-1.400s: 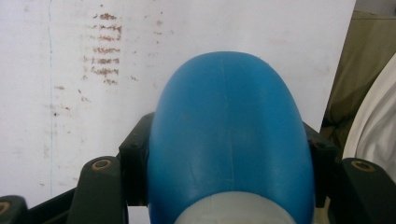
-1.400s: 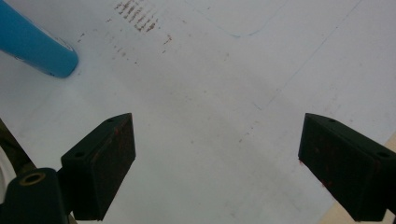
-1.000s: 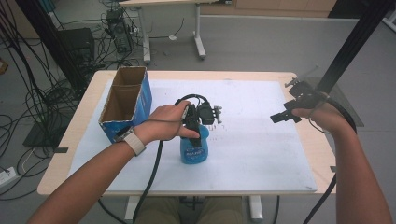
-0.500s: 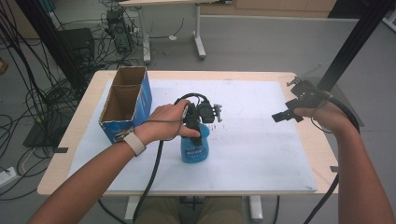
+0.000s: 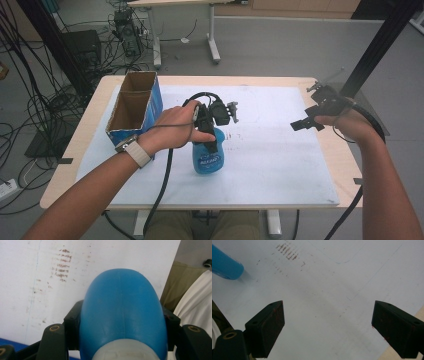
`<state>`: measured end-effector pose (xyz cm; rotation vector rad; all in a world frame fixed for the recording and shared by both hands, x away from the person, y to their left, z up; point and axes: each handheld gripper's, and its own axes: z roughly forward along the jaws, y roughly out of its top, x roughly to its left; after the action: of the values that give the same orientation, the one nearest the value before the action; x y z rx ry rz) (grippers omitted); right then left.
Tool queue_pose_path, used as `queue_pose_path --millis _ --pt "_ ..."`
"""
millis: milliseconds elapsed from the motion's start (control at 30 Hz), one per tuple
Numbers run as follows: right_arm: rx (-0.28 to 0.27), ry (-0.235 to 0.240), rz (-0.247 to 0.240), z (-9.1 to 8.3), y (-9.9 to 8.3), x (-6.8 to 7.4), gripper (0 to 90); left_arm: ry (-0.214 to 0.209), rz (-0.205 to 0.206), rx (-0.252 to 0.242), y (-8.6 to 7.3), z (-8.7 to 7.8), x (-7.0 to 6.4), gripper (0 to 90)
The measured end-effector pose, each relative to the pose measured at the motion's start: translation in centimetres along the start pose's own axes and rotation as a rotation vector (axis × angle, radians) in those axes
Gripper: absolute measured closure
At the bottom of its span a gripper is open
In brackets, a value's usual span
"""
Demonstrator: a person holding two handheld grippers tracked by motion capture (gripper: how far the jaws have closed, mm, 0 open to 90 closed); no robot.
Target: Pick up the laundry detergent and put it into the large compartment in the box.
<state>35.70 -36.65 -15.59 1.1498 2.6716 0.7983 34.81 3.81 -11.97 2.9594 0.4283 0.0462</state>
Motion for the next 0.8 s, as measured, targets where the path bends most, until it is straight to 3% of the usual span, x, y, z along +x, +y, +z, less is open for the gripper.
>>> queue_pose_path --millis 167,333,800 --pt "-0.002 0.001 -0.006 0.0 0.0 0.1 11.3 0.023 -0.008 0.011 0.3 -0.9 -0.5 38.0" --pt "-0.006 -0.004 -0.011 -0.1 0.0 0.4 11.3 0.016 -0.039 -0.004 0.1 -1.9 -0.3 37.9" --pt "-0.02 -0.001 -0.027 -0.5 0.2 0.8 11.3 0.058 -0.128 0.01 0.3 -4.4 -0.6 37.9"
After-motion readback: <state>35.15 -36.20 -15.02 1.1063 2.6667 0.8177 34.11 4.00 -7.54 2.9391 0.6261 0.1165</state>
